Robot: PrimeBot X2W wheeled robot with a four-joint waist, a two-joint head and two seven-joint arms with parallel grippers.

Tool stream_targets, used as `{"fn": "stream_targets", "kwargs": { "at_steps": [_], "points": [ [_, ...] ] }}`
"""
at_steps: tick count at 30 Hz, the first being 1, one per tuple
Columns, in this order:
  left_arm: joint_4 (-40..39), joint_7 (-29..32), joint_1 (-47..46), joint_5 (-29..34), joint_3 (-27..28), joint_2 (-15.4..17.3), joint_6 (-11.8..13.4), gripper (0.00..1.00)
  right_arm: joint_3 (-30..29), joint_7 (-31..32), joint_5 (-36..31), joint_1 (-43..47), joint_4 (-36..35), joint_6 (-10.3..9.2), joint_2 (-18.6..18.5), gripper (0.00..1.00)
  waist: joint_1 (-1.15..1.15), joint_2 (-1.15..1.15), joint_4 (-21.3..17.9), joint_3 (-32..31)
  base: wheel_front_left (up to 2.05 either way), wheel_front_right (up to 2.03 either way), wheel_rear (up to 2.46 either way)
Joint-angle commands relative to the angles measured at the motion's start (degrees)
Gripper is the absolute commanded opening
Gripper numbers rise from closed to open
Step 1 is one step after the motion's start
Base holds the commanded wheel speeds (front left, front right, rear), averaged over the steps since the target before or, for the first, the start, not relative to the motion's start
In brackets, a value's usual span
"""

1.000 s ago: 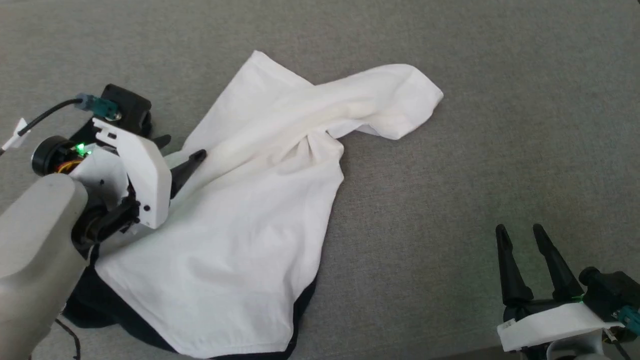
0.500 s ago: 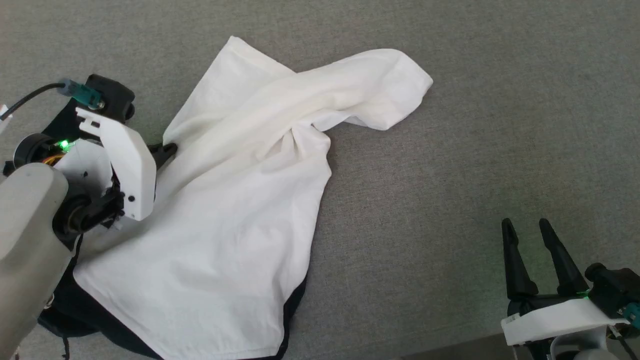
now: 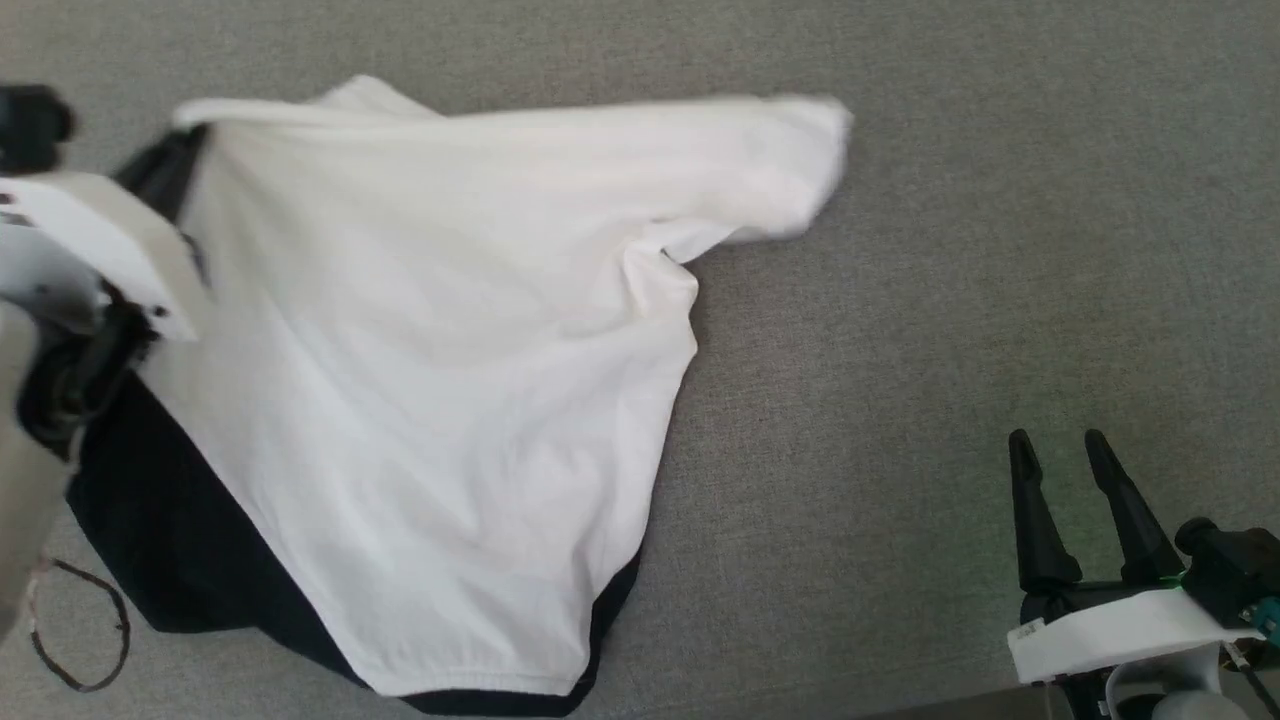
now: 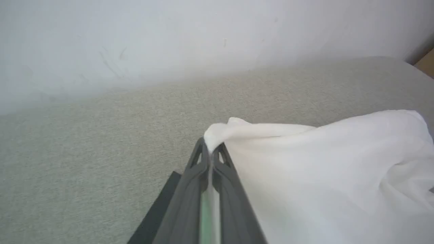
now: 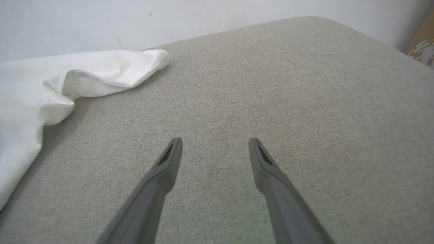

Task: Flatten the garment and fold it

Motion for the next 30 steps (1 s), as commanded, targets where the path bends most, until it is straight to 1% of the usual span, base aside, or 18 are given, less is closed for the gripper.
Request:
{"fn": "stream_targets", "kwargs": {
  "at_steps": [1,3,6,10,12,13,14,19,21,23,25,26,27,29,30],
  "points": [
    [1.03,-1.58,-0.96,1.36,0.76,1.08,1.51,0.00,-0.15,0.13,-0.37,-0.46,-0.35,-0.04,0.13,1.00,0.00,0.00,0.02,0.47,0.00,0.00,0.00],
    [2.95,-3.85,-1.05,2.45,2.15,2.10,4.24,0.00,-0.35,0.33,-0.47,-0.41,-0.67,-0.04,0.13,1.00,0.00,0.00,0.05,1.03,0.00,0.00,0.00],
    [6.27,-6.89,-1.05,3.02,4.30,3.17,7.49,0.00,-0.61,0.60,-0.66,-0.50,-1.15,-0.04,0.13,1.00,0.00,0.00,0.01,2.01,0.00,0.00,0.00],
    [11.08,-8.84,-0.25,2.97,5.41,3.82,8.94,0.00,-0.78,0.74,-0.80,-0.69,-1.44,-0.04,0.13,1.00,0.00,0.00,-0.09,2.83,0.00,0.00,0.00],
    [13.27,-9.18,0.03,2.15,5.91,3.12,9.24,0.00,-0.86,0.82,-0.85,-0.74,-1.46,-0.04,0.13,1.00,0.00,0.00,-0.03,3.06,0.00,0.00,0.00],
    [14.02,-9.54,0.08,1.50,6.29,2.56,9.04,0.39,-0.90,0.85,-0.85,-0.75,-1.45,-0.04,0.13,1.00,0.00,0.00,0.05,3.15,0.00,0.00,0.00],
    [14.64,-9.97,0.13,1.31,6.30,2.17,8.70,1.00,-0.94,0.89,-0.85,-0.77,-1.44,-0.04,0.13,1.00,0.00,0.00,0.18,3.20,0.00,0.00,0.00],
    [15.19,-12.62,-0.79,0.57,5.80,-0.11,4.61,1.00,-0.90,1.26,-1.15,-0.79,-1.22,-0.04,0.13,1.00,0.00,0.00,1.38,2.15,0.00,0.00,0.00],
    [14.12,-14.36,-1.01,0.42,5.76,-0.70,2.88,1.00,-0.96,1.43,-1.36,-0.64,-1.16,-0.04,0.13,1.00,0.00,0.00,1.96,1.02,0.00,0.00,0.00],
    [12.32,-16.66,-0.76,0.23,5.98,-1.38,1.70,1.00,-1.17,1.63,-1.54,-0.33,-1.10,-0.04,0.13,1.00,0.00,0.00,2.65,-0.49,0.00,0.00,0.00],
    [9.61,-18.56,0.11,0.11,6.43,-1.91,1.42,1.00,-1.21,1.96,-1.74,0.14,-1.02,-0.04,0.13,1.00,0.00,0.00,3.26,-2.17,0.00,0.00,0.00],
    [9.61,-18.56,0.11,0.11,6.43,-1.91,1.42,1.00,-1.21,1.96,-1.74,0.14,-1.02,-0.04,0.13,1.00,0.00,0.00,3.26,-2.17,0.00,0.00,0.00],
    [6.04,-20.14,2.32,0.16,6.97,-2.58,1.72,1.00,-1.43,2.27,-1.81,0.79,-0.89,-0.04,0.13,1.00,0.00,0.00,4.04,-4.20,0.00,0.00,0.00],
    [1.84,-21.00,5.68,1.26,6.91,-2.65,2.65,1.00,-1.49,2.67,-1.80,1.56,-0.85,-0.04,0.13,1.00,0.00,0.00,4.68,-6.00,0.00,0.00,0.00],
    [1.84,-21.00,5.68,1.26,6.91,-2.65,2.65,1.00,-1.49,2.67,-1.80,1.56,-0.85,-0.04,0.13,1.00,0.00,0.00,4.68,-6.00,0.00,0.00,0.00]
  ]
}}
